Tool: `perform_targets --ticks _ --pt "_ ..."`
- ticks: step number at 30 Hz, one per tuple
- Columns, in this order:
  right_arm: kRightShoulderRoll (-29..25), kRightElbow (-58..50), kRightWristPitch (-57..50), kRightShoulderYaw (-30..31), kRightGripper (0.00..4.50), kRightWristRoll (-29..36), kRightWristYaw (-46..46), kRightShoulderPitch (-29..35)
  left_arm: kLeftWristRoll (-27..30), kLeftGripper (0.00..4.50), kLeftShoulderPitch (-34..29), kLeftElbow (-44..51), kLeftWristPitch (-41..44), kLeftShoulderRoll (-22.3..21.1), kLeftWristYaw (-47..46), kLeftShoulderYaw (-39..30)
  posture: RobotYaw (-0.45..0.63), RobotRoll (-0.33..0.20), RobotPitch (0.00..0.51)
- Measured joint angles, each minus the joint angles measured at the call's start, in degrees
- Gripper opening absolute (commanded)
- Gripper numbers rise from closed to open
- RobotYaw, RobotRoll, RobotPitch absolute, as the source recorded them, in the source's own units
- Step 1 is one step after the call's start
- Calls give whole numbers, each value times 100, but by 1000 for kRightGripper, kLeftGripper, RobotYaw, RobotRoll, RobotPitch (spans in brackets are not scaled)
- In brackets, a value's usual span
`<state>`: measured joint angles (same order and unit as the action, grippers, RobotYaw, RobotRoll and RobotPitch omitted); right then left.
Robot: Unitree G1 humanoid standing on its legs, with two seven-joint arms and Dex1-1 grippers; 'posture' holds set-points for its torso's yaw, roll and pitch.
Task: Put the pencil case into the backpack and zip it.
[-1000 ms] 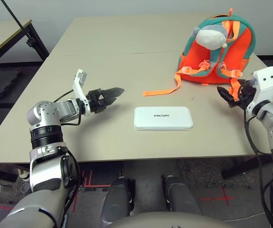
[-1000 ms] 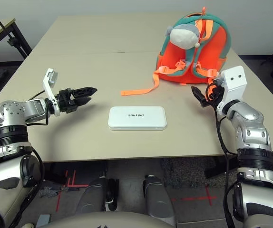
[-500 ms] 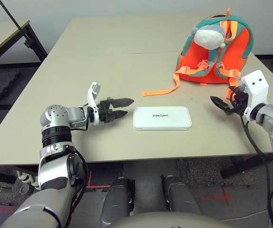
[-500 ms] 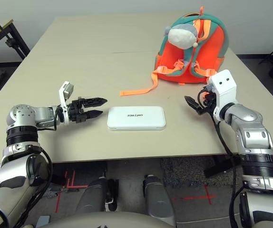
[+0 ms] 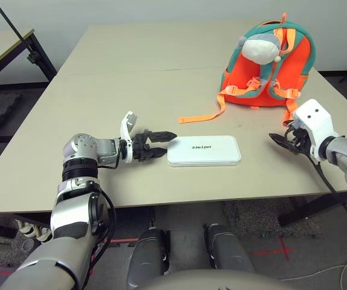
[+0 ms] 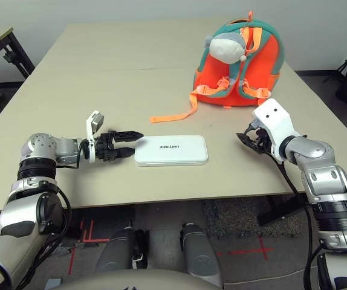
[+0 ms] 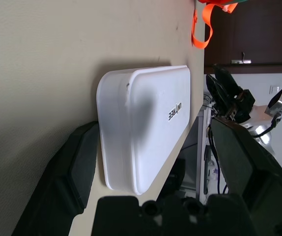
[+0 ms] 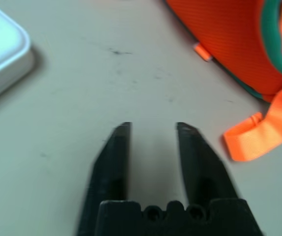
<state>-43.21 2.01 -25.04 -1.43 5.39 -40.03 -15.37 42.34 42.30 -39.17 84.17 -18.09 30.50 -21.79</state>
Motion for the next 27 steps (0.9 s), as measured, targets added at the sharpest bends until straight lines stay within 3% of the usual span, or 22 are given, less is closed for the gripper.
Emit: perform_targets --ticks 2,11,27 --pt "110 -90 -90 138 38 -1 -29 0 -11 4500 0 -8 -12 1 29 32 -263 0 50" --pt "364 -208 -376 744 38 -50 -188 -111 -12 4500 -2 -9 31 13 58 48 -246 0 52" --pt "605 -508 -946 1172 38 -91 -516 -219 -8 4500 -122 237 234 42 65 35 -230 0 60"
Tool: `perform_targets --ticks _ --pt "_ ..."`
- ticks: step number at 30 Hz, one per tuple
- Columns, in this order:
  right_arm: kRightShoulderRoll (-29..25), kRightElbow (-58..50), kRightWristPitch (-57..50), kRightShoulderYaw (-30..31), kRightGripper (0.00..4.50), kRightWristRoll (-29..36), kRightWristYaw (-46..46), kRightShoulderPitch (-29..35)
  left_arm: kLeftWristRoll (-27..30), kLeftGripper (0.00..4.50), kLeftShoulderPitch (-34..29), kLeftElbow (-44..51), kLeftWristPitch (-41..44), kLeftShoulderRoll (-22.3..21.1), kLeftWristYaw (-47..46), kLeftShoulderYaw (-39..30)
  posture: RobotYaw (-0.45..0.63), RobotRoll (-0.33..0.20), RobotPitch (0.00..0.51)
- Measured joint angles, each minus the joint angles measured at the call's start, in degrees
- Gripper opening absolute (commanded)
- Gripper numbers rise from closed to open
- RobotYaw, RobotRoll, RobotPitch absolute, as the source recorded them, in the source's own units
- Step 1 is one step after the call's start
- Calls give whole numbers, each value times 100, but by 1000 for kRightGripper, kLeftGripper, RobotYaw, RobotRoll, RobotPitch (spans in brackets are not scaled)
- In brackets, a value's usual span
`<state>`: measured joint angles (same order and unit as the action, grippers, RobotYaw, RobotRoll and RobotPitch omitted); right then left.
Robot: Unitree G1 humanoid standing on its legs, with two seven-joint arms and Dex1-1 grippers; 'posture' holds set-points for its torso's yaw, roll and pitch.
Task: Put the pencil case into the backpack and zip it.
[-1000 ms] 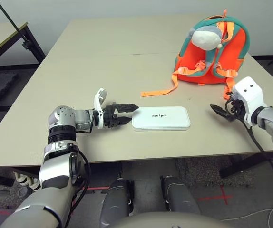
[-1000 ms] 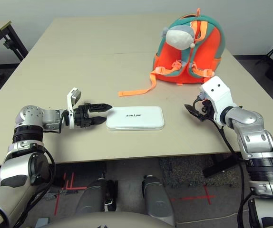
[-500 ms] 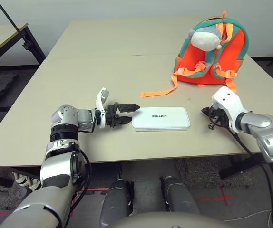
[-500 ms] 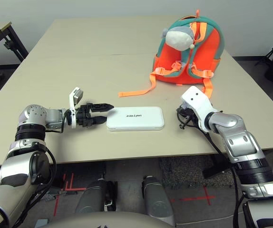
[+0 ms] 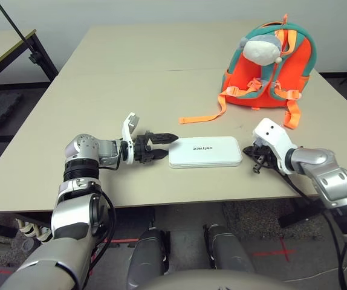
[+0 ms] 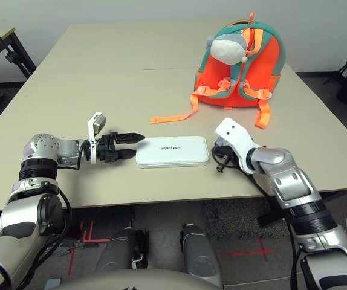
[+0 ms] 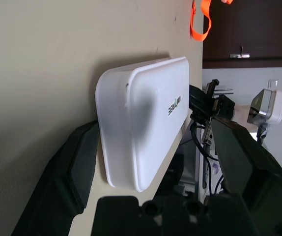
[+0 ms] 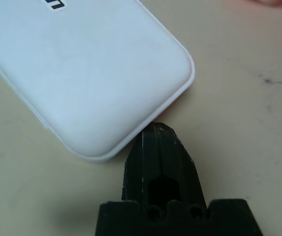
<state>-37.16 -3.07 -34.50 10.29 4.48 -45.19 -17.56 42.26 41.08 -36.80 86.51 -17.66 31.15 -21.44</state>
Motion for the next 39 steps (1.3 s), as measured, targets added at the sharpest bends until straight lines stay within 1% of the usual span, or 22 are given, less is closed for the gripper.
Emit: perform_targets --ticks 10,15,22,28,31,33,34,37,38,39 --pt "439 -177 -386 25 38 142 -11 -166 1 4500 -124 219 113 90 -26 -72 -219 0 67" --pt "513 -212 -464 32 38 163 -10 -216 7 4500 -161 284 187 127 -42 -125 -217 0 72" --pt "567 -212 -465 32 38 161 21 -296 23 4500 -369 745 180 165 10 11 -218 0 74" --pt "575 -212 -464 32 38 161 31 -313 19 4500 -421 873 162 199 19 28 -220 0 76" --pt "576 -212 -464 31 0 161 40 -313 -3 3898 -425 873 120 216 -23 5 -220 0 76" --pt "577 -212 -464 32 0 158 54 -314 -69 3219 -443 867 72 248 -94 5 -218 0 76" --pt "578 -211 -464 32 0 157 59 -315 -87 2800 -451 862 60 263 -106 3 -218 0 76" --pt "570 -158 -465 30 0 128 92 -316 -7 1755 -444 866 30 288 -14 -139 -216 0 76" --pt "571 -153 -465 30 0 125 97 -316 37 1434 -414 871 27 292 25 -181 -216 0 76" --pt "575 -152 -464 30 0 124 101 -319 46 1275 -397 871 27 293 28 -194 -216 0 76"
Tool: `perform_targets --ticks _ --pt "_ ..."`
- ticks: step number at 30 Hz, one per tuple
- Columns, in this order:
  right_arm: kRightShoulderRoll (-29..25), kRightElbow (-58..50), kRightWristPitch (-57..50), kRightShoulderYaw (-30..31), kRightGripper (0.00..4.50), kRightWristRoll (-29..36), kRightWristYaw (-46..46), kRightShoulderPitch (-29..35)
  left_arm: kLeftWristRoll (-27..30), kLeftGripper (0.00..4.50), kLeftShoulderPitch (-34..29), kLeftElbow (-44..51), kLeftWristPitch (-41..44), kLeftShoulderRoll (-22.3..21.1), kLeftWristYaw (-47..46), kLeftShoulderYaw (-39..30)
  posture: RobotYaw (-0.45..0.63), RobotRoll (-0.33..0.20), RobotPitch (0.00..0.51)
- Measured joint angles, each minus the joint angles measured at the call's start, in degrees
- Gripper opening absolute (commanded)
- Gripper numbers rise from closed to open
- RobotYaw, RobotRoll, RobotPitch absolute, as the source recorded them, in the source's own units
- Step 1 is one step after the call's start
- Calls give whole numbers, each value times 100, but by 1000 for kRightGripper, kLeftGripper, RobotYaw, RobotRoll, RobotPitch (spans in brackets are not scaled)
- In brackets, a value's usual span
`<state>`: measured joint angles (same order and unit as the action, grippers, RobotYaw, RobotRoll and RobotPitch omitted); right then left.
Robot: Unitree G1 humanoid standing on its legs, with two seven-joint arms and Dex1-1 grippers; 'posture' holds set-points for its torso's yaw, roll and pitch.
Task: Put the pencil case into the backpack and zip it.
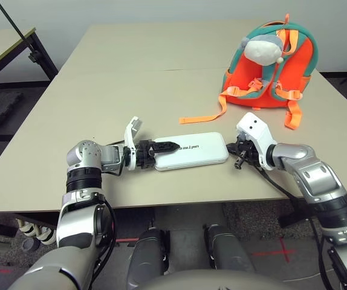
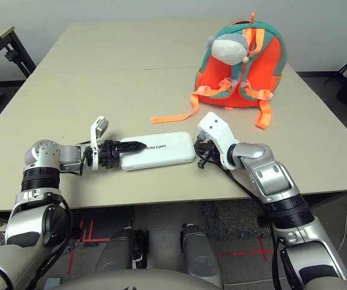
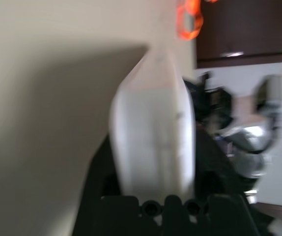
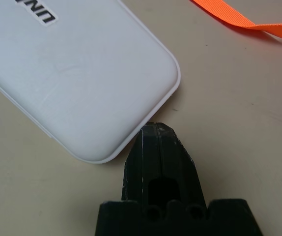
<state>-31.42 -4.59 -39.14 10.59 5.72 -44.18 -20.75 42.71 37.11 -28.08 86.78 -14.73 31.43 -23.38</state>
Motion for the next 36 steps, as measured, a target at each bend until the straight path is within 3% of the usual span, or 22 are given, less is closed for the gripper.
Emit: perform_targets --ticks 7,14,19,24,36 --pt "36 37 13 2 0 -26 11 -26 8 1254 18 0 -66 4 -9 -83 -210 0 72" --pt "33 179 160 -6 2397 -108 88 -130 27 1254 233 67 -616 9 -168 -310 -205 0 70" --pt "-68 300 291 -34 4381 -92 48 -191 316 1254 764 287 -1262 -41 -206 -927 -199 0 72" --pt "-93 309 -45 -961 4500 391 235 -543 627 1254 1441 589 -1696 -144 -394 -1168 -201 0 74" --pt "-139 307 -1143 -2811 4500 1308 1218 -1203 768 1254 1617 672 -2361 -161 -737 -1139 -214 0 74"
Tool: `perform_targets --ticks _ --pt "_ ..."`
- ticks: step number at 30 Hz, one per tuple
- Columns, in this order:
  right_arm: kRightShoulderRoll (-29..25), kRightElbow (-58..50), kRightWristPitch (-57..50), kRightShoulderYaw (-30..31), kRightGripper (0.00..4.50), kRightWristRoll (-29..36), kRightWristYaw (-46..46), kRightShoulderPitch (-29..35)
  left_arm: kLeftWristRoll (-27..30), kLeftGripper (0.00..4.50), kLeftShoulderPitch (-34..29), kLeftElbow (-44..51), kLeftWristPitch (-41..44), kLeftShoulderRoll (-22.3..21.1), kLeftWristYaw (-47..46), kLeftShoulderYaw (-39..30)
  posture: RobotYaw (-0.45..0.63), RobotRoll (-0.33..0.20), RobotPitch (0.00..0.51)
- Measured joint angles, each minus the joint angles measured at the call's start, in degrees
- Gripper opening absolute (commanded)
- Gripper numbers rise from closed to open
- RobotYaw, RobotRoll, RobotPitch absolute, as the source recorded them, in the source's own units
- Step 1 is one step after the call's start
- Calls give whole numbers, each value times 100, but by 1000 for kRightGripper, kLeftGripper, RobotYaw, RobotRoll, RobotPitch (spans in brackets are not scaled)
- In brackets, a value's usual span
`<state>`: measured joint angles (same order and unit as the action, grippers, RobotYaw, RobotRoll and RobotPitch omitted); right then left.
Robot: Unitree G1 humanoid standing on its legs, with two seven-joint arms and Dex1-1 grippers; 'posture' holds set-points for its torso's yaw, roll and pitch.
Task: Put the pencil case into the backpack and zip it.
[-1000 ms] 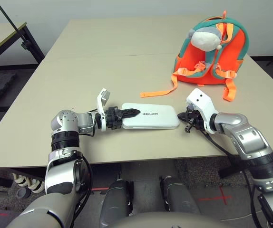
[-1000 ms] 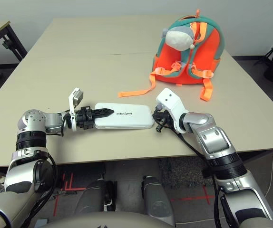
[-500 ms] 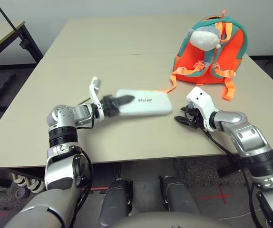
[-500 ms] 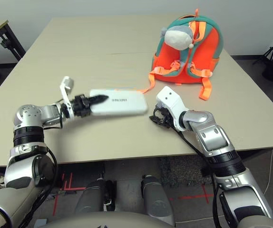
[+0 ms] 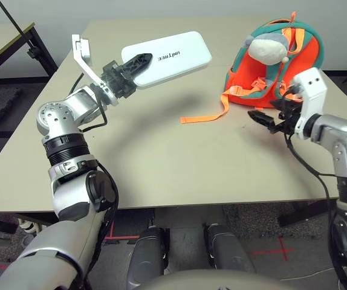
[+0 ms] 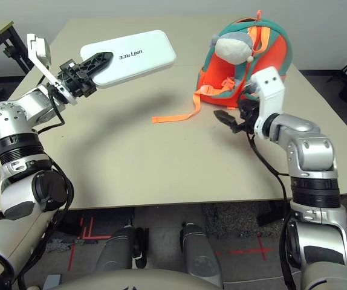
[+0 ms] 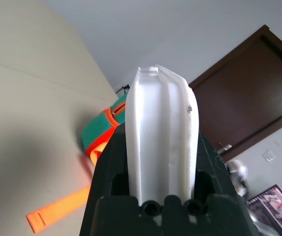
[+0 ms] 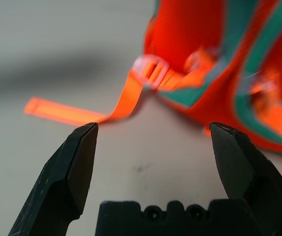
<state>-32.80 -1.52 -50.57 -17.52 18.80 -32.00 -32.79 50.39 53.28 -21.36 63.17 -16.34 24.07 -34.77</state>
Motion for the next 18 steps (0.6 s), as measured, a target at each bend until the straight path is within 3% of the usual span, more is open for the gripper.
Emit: perform_targets --ticks 5,18 --pt "185 416 155 -261 4500 51 543 -393 -6 1254 34 -6 -337 40 -60 110 -233 0 70" --pt "468 2869 1759 -32 4500 -246 1054 -1400 -4 1254 210 -56 -681 3 -169 234 -201 0 67"
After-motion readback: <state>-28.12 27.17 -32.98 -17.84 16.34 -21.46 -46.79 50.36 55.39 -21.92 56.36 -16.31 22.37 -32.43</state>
